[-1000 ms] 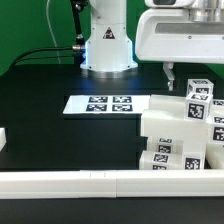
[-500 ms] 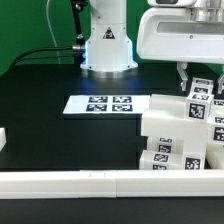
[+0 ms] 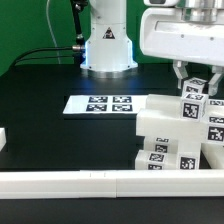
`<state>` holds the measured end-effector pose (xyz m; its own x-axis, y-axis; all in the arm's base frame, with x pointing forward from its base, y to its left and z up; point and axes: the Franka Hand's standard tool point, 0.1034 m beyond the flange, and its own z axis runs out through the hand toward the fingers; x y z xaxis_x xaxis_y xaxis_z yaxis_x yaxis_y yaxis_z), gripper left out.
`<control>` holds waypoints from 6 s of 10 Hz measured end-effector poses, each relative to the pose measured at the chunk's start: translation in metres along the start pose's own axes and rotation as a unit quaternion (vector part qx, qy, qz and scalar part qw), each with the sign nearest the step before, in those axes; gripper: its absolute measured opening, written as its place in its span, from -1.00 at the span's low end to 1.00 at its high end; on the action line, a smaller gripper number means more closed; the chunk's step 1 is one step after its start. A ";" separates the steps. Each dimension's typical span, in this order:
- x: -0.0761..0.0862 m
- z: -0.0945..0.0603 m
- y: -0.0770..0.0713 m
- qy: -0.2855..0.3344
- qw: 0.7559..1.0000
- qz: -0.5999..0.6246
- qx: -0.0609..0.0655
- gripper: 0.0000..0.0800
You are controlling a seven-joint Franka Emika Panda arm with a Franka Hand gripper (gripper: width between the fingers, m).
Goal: Assemble chair
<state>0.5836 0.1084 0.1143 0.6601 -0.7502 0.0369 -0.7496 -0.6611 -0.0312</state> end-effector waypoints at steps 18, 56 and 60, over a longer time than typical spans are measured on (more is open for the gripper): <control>-0.001 -0.001 -0.007 -0.034 0.976 0.206 0.060 0.62; 0.013 0.002 -0.002 -0.061 0.984 0.159 0.060 0.62; 0.010 -0.002 0.001 -0.042 0.995 -0.088 0.008 0.62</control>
Offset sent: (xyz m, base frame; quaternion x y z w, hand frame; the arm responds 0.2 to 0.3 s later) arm 0.0000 0.0000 0.0000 0.0000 0.0000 0.1938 0.9810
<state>0.5887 0.1004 0.1163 0.7833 -0.6203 -0.0398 -0.6216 -0.7819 -0.0468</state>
